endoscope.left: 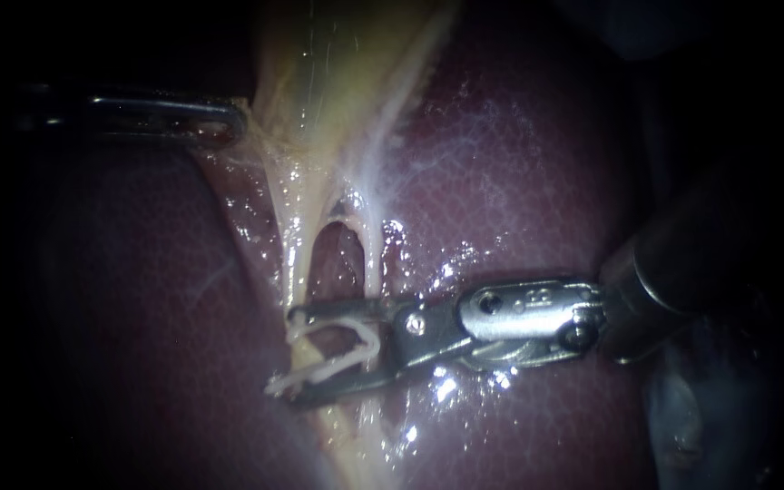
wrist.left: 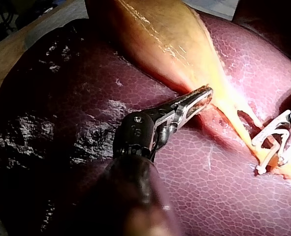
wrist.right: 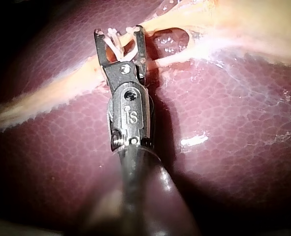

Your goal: Clipping second clip left tube

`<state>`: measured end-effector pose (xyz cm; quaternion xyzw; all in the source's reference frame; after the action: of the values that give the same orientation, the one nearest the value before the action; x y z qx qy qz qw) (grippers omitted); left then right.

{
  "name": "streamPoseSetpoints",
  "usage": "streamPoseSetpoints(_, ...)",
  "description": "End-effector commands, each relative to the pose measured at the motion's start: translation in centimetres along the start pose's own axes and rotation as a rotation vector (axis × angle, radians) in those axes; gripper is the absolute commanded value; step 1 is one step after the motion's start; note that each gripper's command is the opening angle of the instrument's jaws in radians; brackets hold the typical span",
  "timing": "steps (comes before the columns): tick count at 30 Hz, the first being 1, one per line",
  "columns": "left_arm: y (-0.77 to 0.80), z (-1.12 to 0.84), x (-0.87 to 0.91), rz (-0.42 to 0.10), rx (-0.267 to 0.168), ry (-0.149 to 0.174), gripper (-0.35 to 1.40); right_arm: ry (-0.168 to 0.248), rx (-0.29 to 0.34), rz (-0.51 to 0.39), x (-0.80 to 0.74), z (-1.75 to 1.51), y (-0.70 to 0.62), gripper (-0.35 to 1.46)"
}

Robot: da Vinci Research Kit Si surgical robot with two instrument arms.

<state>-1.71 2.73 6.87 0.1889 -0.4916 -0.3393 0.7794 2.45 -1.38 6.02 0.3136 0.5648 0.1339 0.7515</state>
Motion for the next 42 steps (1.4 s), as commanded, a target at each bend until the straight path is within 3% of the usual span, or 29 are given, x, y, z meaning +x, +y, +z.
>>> streamPoseSetpoints(1, -0.01, -0.01, -0.01, -0.001, 0.000, 0.000, -0.35, 0.000, 0.001, 0.000, 0.01, -0.01, -0.01, 0.46)
streamPoseSetpoints(6, 0.00, -0.01, -0.01, 0.000, 0.000, 0.000, -0.35, 0.002, 0.006, 0.022, 0.09, -0.10, -0.05, 0.47)
streamPoseSetpoints(13, 0.00, -0.01, 0.00, 0.000, 0.000, 0.000, -0.35, 0.009, 0.016, 0.066, 0.31, -0.49, -0.12, 0.47)
streamPoseSetpoints(18, 0.00, -0.01, 0.00, 0.000, 0.000, 0.000, -0.35, 0.012, 0.012, 0.078, 0.34, -0.73, -0.14, 0.48)
streamPoseSetpoints(26, 0.00, 0.00, 0.00, 0.000, 0.000, 0.000, -0.35, 0.012, 0.011, 0.096, 0.25, -0.90, -0.10, 0.47)
streamPoseSetpoints(35, 0.00, 0.00, 0.01, 0.000, 0.000, 0.000, -0.35, 0.010, 0.007, 0.125, 0.11, -0.83, -0.01, 0.48)
streamPoseSetpoints(42, 0.01, 0.00, 0.02, 0.001, -0.001, 0.000, -0.35, 0.002, 0.024, 0.154, -0.10, -0.66, 0.10, 0.48)
